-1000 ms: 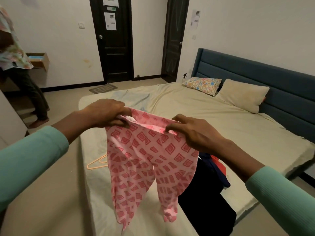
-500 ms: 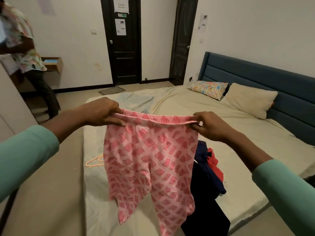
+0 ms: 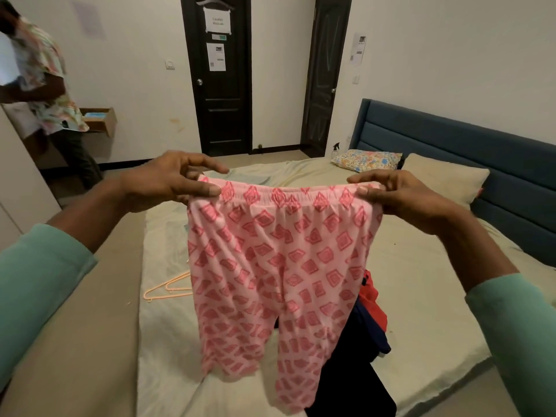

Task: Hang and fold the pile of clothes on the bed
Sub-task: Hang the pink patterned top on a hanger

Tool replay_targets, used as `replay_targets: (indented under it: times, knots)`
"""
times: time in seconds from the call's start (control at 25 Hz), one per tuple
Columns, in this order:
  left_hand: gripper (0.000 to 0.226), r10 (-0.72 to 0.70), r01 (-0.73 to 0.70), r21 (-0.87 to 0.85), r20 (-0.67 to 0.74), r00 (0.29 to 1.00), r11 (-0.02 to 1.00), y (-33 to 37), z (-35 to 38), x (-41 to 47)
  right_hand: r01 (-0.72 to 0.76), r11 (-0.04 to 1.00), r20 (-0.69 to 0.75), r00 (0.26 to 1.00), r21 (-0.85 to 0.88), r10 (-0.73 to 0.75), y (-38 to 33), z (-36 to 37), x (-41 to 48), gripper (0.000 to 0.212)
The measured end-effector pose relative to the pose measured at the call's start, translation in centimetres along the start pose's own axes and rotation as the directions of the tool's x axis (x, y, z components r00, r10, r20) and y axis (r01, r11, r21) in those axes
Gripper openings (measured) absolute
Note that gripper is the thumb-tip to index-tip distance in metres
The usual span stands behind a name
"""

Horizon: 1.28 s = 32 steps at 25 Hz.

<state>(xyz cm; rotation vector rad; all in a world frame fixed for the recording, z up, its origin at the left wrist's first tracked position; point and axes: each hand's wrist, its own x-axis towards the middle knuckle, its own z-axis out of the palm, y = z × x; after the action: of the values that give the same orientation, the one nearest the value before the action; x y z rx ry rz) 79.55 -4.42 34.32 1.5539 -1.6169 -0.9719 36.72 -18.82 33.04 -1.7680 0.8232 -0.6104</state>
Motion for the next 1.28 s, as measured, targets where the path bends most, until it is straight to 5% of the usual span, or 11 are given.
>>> replay_targets:
  times: [0.08,0.16,0.24,0.32,0.4,0.48,0.56,0.68,1.04,1.2,1.28]
  knots:
    - [0.041,-0.129,0.138,-0.048,0.163,0.978,0.989,0.0,-0.7,0.9,-0.140,0.979,0.061,0.989,0.148,0.132,-0.2,-0.9,0.4,0.024]
    - [0.046,-0.195,0.239,-0.315,0.164,0.967,0.919,-1.5,0.5,2.7,-0.285,0.892,0.094,0.959,0.351,0.269,1.3,0.2,1.2,0.022]
    - [0.032,-0.311,0.273,-0.714,0.082,0.947,0.645,-3.4,4.8,4.8,-0.367,0.769,0.035,0.911,0.523,0.411,4.0,2.7,2.5,0.023]
    - [0.025,-0.448,0.111,-0.925,-0.069,0.891,0.364,-5.3,11.2,5.9,-0.348,0.678,-0.081,0.854,0.648,0.515,7.1,6.2,3.4,0.025]
    - [0.019,-0.573,-0.098,-0.952,-0.255,0.779,0.291,-6.9,17.4,6.5,-0.208,0.617,-0.210,0.818,0.759,0.535,10.0,10.3,3.6,0.026]
    - [0.021,-0.581,-0.154,-0.859,-0.451,0.678,0.488,-7.7,22.0,6.3,-0.061,0.666,-0.371,0.791,0.744,0.487,11.9,14.4,2.8,0.017]
    - [0.031,-0.421,-0.081,-0.652,-0.573,0.703,0.754,-7.3,24.7,5.5,-0.030,0.772,-0.453,0.795,0.635,0.404,11.7,17.7,1.4,0.008]
    - [0.007,-0.170,-0.110,-0.366,-0.651,0.740,0.924,-5.0,26.8,3.5,0.011,0.862,-0.511,0.809,0.506,0.290,10.8,19.6,0.0,0.012]
    - [0.013,0.211,-0.096,0.206,-0.666,0.715,0.974,-4.3,27.5,1.3,0.065,0.875,-0.480,0.854,0.479,0.200,8.7,20.1,-3.1,0.020]
    - [0.019,0.219,-0.129,0.195,-0.560,0.799,0.972,-4.8,27.4,0.4,0.066,0.879,-0.439,0.882,0.472,0.170,8.7,20.1,-4.2,0.017]
    - [0.024,0.168,-0.161,0.056,-0.479,0.861,0.985,-5.3,26.2,0.0,0.057,0.896,-0.447,0.879,0.441,0.164,9.1,19.8,-4.9,0.019]
